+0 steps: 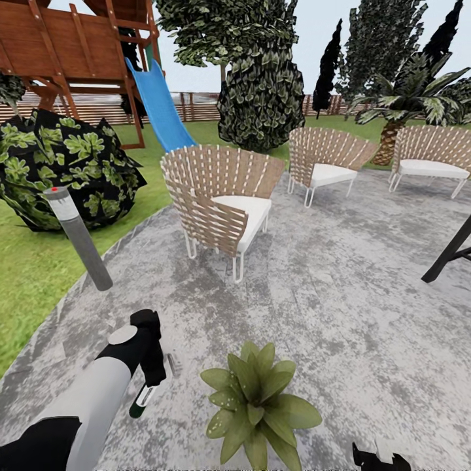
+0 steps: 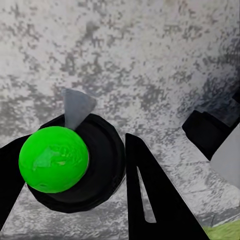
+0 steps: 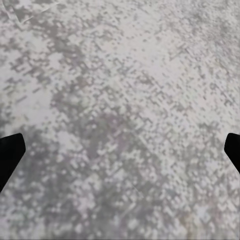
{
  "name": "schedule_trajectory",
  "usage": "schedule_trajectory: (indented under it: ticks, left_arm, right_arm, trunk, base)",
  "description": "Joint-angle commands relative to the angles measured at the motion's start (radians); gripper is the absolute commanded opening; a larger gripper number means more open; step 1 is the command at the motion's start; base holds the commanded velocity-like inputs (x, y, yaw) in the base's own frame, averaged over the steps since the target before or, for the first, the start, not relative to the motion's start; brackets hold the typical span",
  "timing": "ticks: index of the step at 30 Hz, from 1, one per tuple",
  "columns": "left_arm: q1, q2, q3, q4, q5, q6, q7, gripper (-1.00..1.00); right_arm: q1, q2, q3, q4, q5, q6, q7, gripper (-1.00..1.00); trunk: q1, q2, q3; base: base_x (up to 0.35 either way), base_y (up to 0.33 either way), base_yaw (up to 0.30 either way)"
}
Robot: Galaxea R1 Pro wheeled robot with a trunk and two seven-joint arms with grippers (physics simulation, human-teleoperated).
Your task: Pick up the pesticide atomizer in the garden and spray insectifuge to fully cover both potted plants in the garden.
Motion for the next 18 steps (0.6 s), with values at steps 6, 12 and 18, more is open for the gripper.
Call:
schedule_trajectory:
  ticks: [6,12,18]
  left_arm:
    - [0.044,-0.002,0.006,0.000,0.002,0.010,0.111,-1.00]
    - [0.049,-0.045,0.004,-0.001,0.043,0.010,0.134,-1.00]
    - [0.049,-0.075,0.005,-0.008,0.051,0.009,0.176,-1.00]
  right_arm:
    - [-0.001,0.000,0.009,0.000,-0.007,-0.002,-0.003,1.00]
    - [0.000,0.000,0.009,0.000,-0.007,-0.002,-0.003,1.00]
    - [0.000,0.000,0.009,0.000,-0.007,-0.002,-0.003,1.00]
  trunk:
    - [0.000,0.000,-0.010]
    - [0.000,0.000,-0.020]
    - [0.000,0.000,-0.030]
  base:
    - [0.000,0.000,0.000]
    - [0.000,0.000,0.000]
    - [0.000,0.000,0.000]
